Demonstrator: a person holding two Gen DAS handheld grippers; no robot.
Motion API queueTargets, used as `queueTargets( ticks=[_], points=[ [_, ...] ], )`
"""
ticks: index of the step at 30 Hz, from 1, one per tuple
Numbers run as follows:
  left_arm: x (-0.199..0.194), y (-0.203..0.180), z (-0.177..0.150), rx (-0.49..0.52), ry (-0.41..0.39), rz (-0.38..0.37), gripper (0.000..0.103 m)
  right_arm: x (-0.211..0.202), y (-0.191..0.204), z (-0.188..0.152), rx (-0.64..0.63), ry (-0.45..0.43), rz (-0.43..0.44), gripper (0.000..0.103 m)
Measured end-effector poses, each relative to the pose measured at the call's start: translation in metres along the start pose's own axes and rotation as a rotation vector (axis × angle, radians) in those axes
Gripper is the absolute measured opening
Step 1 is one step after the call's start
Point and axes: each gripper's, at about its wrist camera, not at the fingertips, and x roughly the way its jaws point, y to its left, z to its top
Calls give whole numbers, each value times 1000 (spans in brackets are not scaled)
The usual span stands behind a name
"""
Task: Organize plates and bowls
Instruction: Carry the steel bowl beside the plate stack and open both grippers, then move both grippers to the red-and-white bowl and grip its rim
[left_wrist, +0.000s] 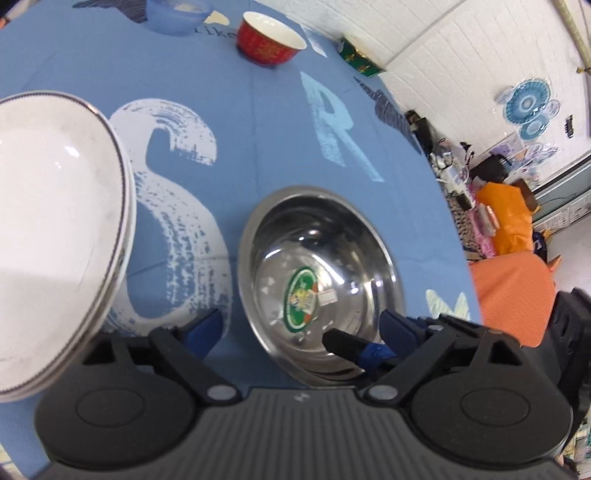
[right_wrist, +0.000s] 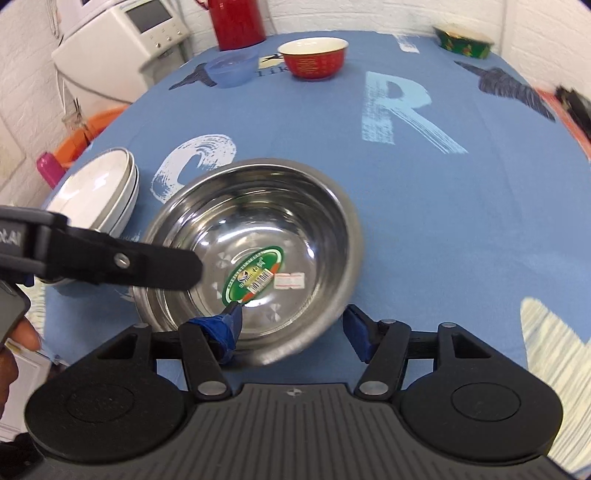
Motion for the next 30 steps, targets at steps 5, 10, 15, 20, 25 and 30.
queueTargets(
  ticks=[5,10,15,20,25,30],
  points=[
    [-22,-8,10,24,-54,-34,95,-25,-17,2,64,-54,-29,47],
    [-49,-10,36,27,-119,-97,95,-40,-36,28,220,-110,-11,47],
    [-52,1,86,-18,-201,-37,95,-34,-53,73,211,-219,42,47],
    [-19,17,152,-114,-233,-12,95,19,-76,137,233,-149,61,47],
    [32,32,207,-283,-242,-46,95,71,-83,207,237,-141,49,47],
    [78,43,241,-384,-264,48,94,125,-77,268,113,-104,-41,47]
  ],
)
